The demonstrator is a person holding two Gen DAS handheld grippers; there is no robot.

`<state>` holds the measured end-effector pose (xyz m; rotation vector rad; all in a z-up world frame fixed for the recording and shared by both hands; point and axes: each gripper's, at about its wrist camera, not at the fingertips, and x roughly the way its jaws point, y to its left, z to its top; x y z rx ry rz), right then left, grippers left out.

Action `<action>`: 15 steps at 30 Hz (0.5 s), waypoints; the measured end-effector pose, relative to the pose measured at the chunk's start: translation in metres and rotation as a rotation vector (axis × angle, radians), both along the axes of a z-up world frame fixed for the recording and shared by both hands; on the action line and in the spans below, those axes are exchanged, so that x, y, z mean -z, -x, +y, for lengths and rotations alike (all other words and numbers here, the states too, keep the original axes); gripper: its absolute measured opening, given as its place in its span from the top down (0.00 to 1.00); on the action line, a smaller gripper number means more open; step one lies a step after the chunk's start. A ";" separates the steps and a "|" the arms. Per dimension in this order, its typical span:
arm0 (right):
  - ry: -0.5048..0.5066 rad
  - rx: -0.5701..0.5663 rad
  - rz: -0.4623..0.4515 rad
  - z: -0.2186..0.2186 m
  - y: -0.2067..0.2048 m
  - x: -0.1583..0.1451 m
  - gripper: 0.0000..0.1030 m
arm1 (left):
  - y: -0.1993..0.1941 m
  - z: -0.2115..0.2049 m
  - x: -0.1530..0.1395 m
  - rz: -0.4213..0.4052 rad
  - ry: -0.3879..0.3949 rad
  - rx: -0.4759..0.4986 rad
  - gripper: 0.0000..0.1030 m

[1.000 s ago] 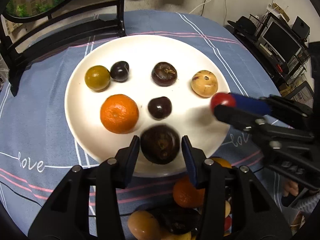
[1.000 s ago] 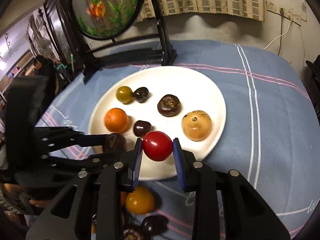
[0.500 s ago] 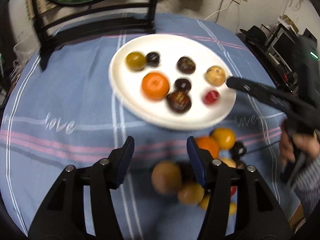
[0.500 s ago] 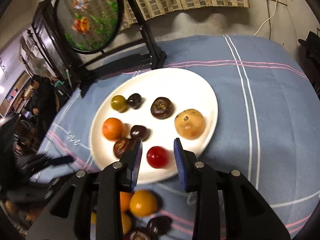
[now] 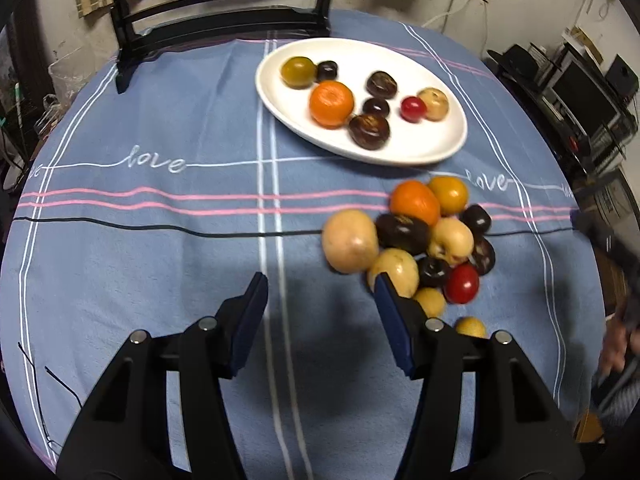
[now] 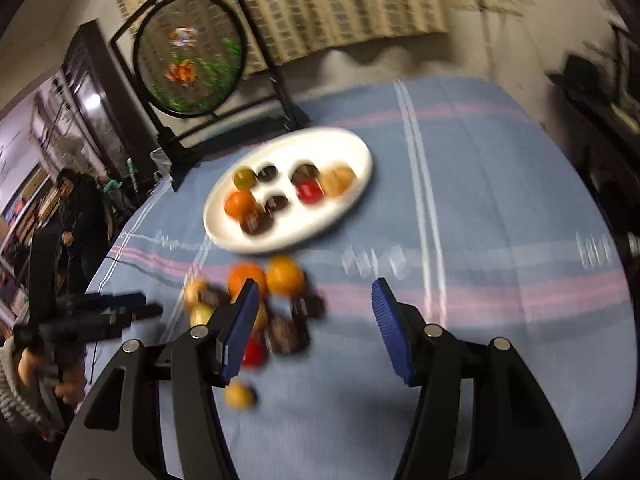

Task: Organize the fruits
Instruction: 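Withdraw both open tools from the plate back to the pile, then lower the left tool onto a tan round fruit and close it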

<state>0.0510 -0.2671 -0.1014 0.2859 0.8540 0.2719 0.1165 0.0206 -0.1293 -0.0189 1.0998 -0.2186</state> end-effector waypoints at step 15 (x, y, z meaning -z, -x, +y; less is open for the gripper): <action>0.051 0.060 0.063 -0.016 0.060 0.003 0.42 | -0.031 -0.016 0.024 0.006 -0.029 0.020 0.38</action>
